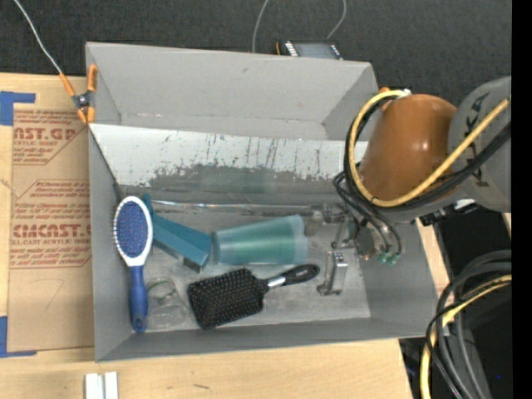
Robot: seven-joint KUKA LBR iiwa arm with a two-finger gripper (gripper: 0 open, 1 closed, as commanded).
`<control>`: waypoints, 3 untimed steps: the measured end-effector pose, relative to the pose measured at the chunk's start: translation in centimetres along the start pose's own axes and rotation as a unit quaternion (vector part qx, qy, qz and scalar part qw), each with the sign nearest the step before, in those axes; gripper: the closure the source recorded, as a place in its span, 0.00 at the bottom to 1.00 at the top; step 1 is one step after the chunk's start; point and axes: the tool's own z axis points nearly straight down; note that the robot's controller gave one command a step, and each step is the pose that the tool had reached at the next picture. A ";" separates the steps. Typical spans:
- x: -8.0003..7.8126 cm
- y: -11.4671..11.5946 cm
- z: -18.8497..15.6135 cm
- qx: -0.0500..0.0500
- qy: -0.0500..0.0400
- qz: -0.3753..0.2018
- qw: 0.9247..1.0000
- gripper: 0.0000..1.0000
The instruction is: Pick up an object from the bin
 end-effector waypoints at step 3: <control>0.4 6.9 6.4 -0.001 0.003 -0.011 1.000 1.00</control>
Offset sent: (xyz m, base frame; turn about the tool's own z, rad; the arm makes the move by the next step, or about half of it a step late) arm -0.0066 0.0374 -0.0387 -0.0236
